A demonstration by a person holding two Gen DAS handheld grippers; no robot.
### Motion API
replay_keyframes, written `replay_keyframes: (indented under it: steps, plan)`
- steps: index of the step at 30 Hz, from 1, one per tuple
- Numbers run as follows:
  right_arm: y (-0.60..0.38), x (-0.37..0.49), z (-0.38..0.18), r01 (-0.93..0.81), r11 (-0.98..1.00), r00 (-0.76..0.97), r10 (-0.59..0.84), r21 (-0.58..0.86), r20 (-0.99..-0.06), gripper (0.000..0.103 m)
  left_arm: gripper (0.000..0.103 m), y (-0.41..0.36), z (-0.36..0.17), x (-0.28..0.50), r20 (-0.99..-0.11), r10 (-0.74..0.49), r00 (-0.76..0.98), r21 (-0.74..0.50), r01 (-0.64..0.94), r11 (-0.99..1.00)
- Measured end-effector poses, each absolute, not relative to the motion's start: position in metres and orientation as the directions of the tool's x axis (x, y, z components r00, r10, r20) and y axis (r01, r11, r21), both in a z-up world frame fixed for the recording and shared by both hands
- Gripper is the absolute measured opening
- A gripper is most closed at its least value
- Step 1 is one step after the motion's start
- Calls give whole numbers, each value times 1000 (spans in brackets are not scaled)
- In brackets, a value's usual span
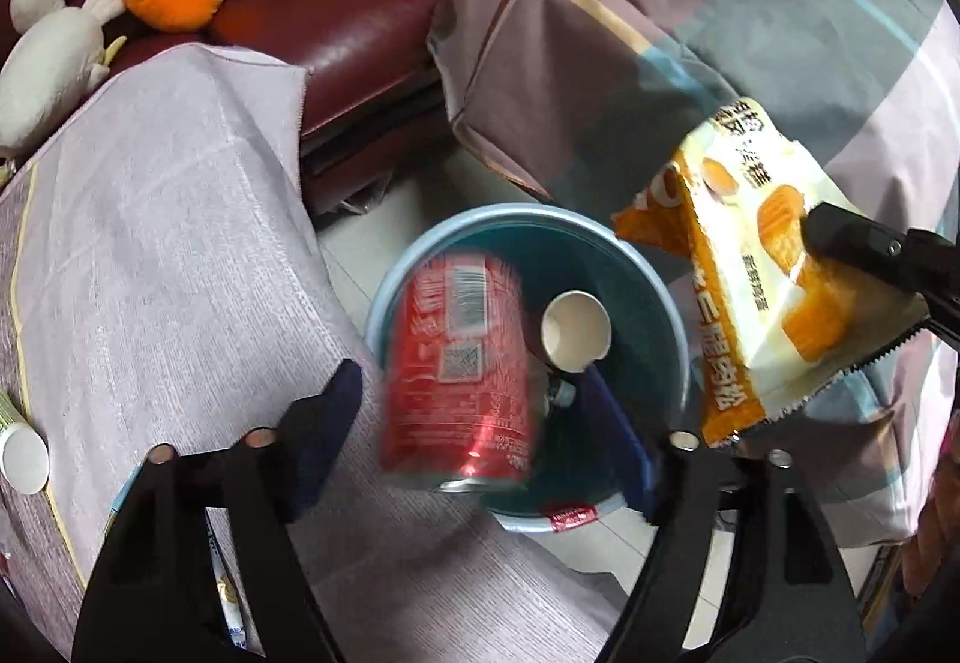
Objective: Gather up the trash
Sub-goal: 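Carry the can and bag over the teal bin and open both tools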
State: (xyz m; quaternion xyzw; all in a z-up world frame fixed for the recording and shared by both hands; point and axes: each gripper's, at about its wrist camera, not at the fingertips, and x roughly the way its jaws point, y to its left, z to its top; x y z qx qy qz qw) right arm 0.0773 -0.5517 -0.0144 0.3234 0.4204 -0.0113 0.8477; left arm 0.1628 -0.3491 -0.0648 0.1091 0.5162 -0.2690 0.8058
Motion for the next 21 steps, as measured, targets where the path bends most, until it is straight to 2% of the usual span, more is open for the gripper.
replay_keyframes:
  steps: [14,17,19,20,21]
  plan:
    - [-541,91,-24,306,802,613,246,513,-751,7,84,-323,-62,162,-885,-330,328,-126,515,848]
    - [-537,92,-28,319,818,595,220,478,-773,13,85,-317,-60,159,-884,-336,326,-134,512,848]
    - [-534,95,-34,327,827,571,214,458,-793,25,86,-314,-57,157,-880,-346,325,-144,512,847]
    - [-531,96,-38,331,831,559,209,447,-802,37,86,-314,-57,155,-879,-348,325,-146,512,846]
    - [-529,97,-41,336,835,550,202,436,-811,42,87,-312,-55,153,-877,-352,326,-148,513,846]
